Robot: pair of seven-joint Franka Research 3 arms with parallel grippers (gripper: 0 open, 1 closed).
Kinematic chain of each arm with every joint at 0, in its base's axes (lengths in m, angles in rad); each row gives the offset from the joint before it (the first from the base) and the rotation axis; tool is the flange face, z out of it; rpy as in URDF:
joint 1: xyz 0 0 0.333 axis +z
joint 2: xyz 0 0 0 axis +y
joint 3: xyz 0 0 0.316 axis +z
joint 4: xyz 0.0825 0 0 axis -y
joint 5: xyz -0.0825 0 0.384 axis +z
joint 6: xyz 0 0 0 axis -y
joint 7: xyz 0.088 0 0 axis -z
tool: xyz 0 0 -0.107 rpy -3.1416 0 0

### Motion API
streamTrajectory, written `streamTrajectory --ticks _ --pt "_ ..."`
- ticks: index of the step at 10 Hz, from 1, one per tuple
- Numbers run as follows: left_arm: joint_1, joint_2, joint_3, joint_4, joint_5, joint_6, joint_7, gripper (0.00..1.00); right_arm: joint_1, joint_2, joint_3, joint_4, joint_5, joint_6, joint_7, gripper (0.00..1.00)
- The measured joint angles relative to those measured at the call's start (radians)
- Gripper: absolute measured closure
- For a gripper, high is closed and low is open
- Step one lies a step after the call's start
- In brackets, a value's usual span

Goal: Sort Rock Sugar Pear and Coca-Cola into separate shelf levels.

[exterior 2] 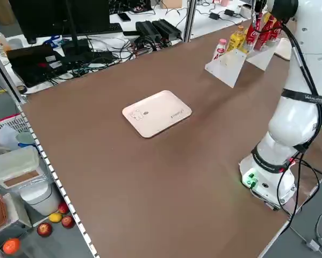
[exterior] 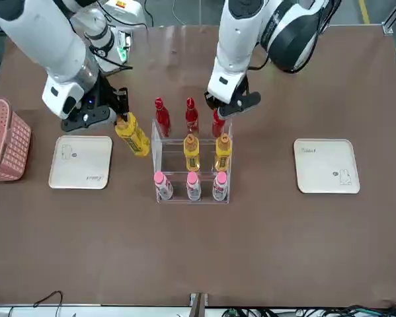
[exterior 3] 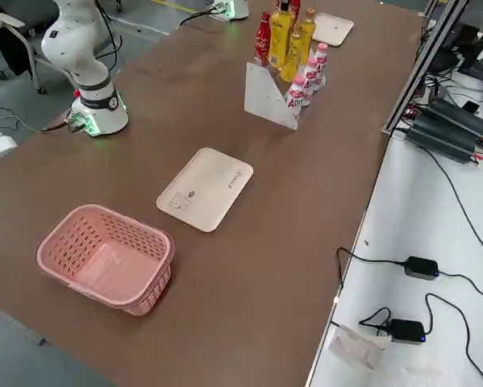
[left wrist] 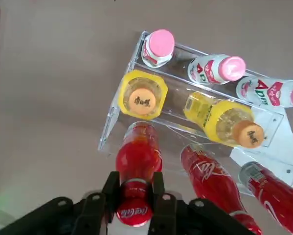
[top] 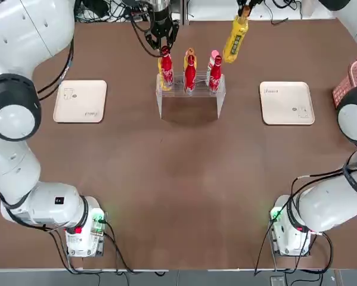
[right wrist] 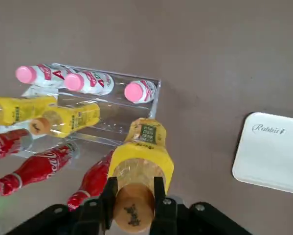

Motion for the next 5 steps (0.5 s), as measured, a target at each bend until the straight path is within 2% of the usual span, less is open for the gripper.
streamTrajectory --ticks 5 --pt "-0.001 0.011 0.001 -0.022 0.021 -0.001 0.000 0.68 0.077 0.098 0.002 0.015 0.002 0.018 0.071 0.66"
